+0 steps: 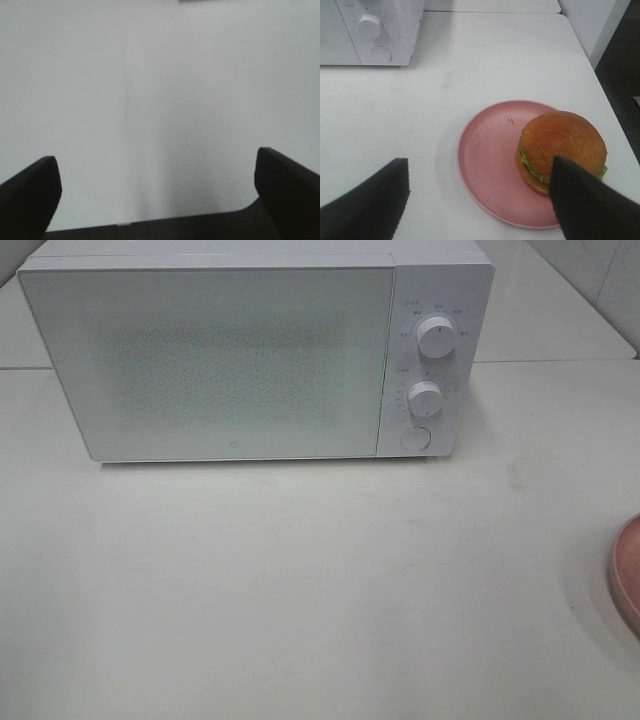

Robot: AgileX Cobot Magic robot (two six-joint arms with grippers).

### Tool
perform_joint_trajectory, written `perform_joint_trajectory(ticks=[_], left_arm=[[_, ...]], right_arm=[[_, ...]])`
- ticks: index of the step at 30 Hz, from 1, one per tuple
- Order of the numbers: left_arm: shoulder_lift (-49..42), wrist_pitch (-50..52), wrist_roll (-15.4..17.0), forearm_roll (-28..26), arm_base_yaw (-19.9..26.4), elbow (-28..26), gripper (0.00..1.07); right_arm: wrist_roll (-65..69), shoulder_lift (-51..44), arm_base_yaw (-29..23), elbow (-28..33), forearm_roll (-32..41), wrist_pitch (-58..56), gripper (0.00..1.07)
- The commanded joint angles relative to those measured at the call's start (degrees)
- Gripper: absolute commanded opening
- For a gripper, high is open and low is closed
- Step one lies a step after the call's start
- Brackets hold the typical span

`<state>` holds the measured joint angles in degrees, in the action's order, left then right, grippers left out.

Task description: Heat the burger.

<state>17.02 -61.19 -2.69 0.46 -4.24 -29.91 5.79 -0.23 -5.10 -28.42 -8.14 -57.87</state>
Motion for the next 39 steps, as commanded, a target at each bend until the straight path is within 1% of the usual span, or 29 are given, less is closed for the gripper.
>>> perform_joint_trajectory(ticks=[1,2,4,5,6,8,9,16,17,20,39], left_arm=[[-7.6,-0.1,1.4,-2.8,0.1,0.3,0.98],[-7.6,-0.1,1.4,-2.8,0.1,0.3,0.98],[-12.1,0.4,2.2,-6.4,0.1,0.3,0.98],[-12.1,0.4,2.2,-6.4,0.1,0.3,0.98],[-15.2,0.6,2.2,-7.3,0.1,0.3,0.98],[-16.3,0.6,2.2,-7.3,0.1,0.3,0.98],[-19.0,0.6,2.2,-7.2,0.1,0.3,0.98],[-18.6,0.5,2.2,-7.0,0.1,0.3,0.98],[-18.6,0.3,1.3,-6.2,0.1,0.3,0.98],[-18.6,0.1,1.6,-4.6,0.1,0.3,0.98],[-18.6,0.1,1.7,-4.3,0.1,0.3,0.98]], right_arm=[[0.2,-1.7,0.4,0.1,0.0,0.7,0.76],[0.2,-1.7,0.4,0.1,0.0,0.7,0.76],[0.2,-1.7,0.4,0.1,0.0,0.7,0.76],[0.2,-1.7,0.4,0.1,0.0,0.7,0.76],[0.2,-1.7,0.4,0.1,0.0,0.7,0.76],[0.2,-1.7,0.4,0.1,0.0,0.7,0.76],[0.2,-1.7,0.4,0.1,0.0,0.7,0.76],[0.3,-1.7,0.4,0.1,0.0,0.7,0.76],[0.3,-1.7,0.4,0.1,0.0,0.7,0.76],[0.3,-1.7,0.4,0.1,0.0,0.7,0.76],[0.3,-1.7,0.4,0.1,0.0,0.7,0.76]])
